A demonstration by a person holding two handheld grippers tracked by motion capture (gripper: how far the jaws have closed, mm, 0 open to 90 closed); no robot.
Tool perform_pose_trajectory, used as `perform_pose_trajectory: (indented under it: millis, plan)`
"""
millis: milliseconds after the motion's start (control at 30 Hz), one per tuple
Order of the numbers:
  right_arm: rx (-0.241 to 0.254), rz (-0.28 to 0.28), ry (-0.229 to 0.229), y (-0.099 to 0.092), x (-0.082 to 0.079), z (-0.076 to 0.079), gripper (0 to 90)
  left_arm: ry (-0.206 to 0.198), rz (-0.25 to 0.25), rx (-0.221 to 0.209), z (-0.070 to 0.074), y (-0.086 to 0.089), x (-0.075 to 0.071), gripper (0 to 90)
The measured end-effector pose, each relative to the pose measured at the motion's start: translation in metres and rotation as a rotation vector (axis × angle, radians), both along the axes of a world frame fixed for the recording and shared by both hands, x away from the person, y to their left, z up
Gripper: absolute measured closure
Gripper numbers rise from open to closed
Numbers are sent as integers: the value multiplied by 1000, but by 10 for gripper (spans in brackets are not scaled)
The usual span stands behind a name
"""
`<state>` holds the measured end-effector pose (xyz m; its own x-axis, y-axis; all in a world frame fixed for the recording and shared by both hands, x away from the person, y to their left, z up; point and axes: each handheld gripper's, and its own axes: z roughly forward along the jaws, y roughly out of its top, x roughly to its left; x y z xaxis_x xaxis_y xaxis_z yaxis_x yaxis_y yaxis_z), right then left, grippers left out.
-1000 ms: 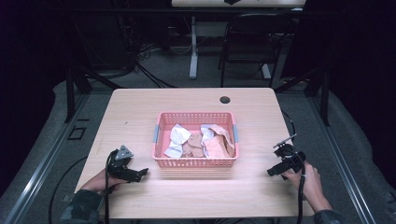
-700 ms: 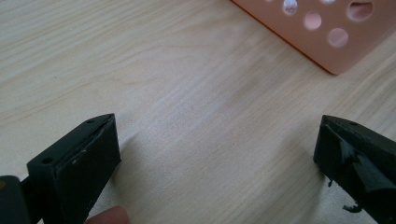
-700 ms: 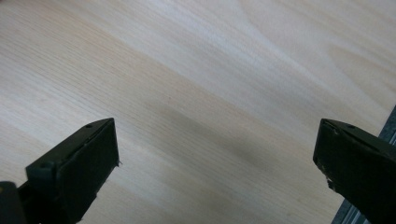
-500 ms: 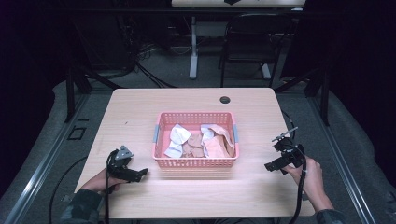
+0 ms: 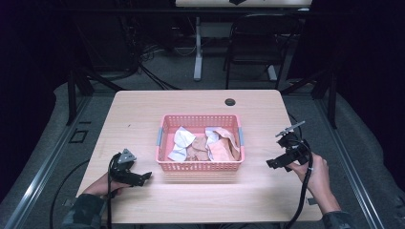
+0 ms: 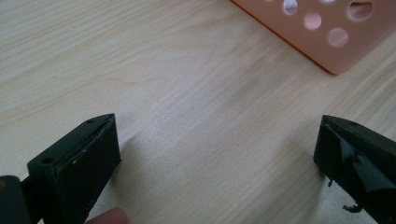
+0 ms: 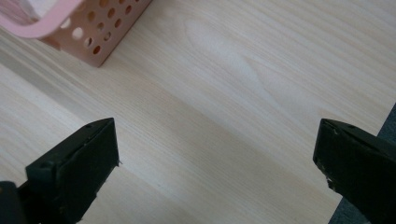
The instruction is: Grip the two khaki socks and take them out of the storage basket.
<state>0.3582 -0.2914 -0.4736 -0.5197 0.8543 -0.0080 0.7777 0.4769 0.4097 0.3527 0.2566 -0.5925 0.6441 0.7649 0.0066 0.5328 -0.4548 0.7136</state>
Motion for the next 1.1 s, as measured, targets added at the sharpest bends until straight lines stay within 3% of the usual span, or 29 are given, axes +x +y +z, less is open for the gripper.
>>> perform_pose_trajectory:
  millis: [200,267,400,867,1100]
  plan:
    - [0,8,-13,4,2,14,0,1,3,-2,0,0,0,4]
    - [23,9,-14,6,2,17,0,0,0,0,0,0,0,4]
    - [7,24,-23,12,5,24,0,1,2,-2,0,0,0,4]
    - [32,79,-75,42,19,47,0,1,3,-2,0,0,0,4]
    - [21,119,-88,61,29,61,0,1,2,-1,0,0,0,4]
